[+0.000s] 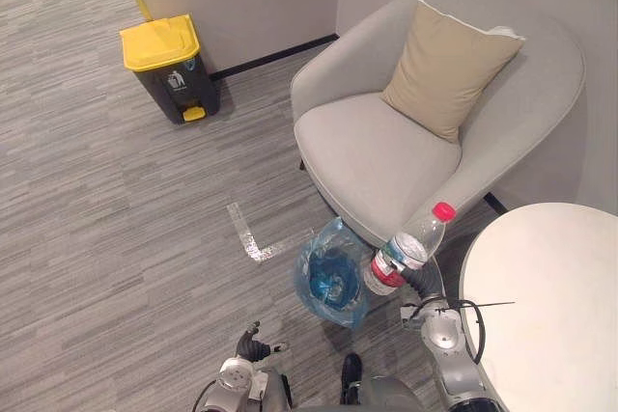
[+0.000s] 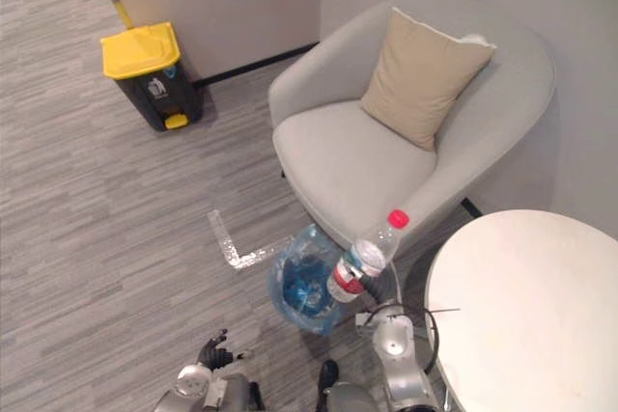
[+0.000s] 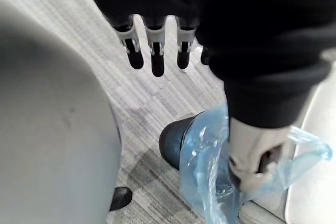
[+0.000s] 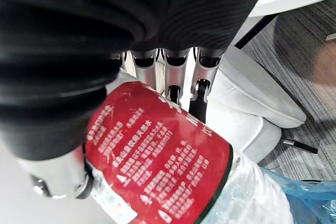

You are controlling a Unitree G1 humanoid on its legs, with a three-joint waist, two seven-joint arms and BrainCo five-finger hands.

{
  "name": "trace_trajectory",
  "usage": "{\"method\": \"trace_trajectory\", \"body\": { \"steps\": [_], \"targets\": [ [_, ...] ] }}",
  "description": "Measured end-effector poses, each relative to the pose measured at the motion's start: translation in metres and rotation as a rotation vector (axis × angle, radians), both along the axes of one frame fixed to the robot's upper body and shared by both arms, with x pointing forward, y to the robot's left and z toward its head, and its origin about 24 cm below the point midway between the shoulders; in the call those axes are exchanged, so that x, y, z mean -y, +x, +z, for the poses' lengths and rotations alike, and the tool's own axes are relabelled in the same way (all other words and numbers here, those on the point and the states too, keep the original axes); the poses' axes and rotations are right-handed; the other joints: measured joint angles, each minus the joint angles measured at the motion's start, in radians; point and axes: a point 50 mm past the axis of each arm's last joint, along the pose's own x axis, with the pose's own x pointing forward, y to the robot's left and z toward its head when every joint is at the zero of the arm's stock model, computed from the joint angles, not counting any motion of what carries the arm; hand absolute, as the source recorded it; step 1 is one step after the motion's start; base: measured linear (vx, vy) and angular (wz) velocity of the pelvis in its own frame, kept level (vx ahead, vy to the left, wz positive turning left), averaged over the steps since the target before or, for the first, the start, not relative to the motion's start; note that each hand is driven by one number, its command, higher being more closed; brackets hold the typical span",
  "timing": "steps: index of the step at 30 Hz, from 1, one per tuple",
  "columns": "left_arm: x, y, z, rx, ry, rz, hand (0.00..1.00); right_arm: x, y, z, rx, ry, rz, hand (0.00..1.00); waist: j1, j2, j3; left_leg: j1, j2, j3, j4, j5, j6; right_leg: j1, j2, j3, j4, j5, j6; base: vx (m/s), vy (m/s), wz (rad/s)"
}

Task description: Gather rubbish on tea table into small bin, then transfer packed bag to large trash can.

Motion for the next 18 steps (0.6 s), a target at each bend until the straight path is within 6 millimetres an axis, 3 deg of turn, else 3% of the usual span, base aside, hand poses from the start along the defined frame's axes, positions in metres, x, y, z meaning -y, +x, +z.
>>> {"method": "trace_trajectory", "body": {
  "steps": [1, 4, 8, 11, 18],
  "targets": [
    [0.003, -0.001, -0.001, -0.007, -0.002, -0.014, 0.00, 0.003, -0.001, -0.001, -0.005, -0.008, -0.011, 1.00, -0.001, 0.019, -0.002, 0.004, 0.010, -0.023, -0.094, 0.091, -0.051, 0.004, 0.011, 0.012, 0.004, -0.009, 0.026, 0.08, 0.218, -0.19],
    [-0.002, -0.002, -0.001, -0.013, 0.028, -0.045, 0.00, 0.000, -0.006, -0.007, -0.034, 0.004, -0.012, 1.00, -0.001, -0.014, -0.005, 0.055, -0.050, 0.007, -0.162, 0.109, -0.027, 0.014, -0.041, 0.053, -0.018, 0.004, 0.072, 0.06, 0.195, -0.12],
    [-0.007, -0.002, -0.001, -0.014, 0.042, -0.047, 0.00, -0.010, -0.001, -0.004, -0.021, -0.019, 0.036, 1.00, 0.004, -0.012, -0.005, 0.065, -0.085, 0.046, -0.190, 0.110, -0.007, -0.009, -0.075, 0.091, -0.014, 0.010, 0.098, 0.01, 0.126, -0.23],
    [-0.012, 0.003, 0.001, -0.002, 0.059, -0.049, 0.00, -0.023, 0.013, 0.005, 0.022, -0.089, 0.111, 1.00, 0.006, -0.009, 0.003, 0.010, -0.086, 0.065, -0.169, 0.105, 0.003, -0.084, -0.078, 0.116, 0.015, 0.013, 0.103, -0.03, 0.036, -0.23],
    [-0.013, 0.048, 0.022, 0.130, 0.075, -0.036, 0.00, -0.029, 0.068, 0.037, 0.127, -0.298, 0.226, 1.00, 0.014, -0.005, 0.136, -0.202, -0.075, 0.063, -0.059, 0.106, 0.025, -0.310, -0.078, 0.131, 0.152, 0.012, 0.101, -0.11, 0.013, -0.03]
  ]
}}
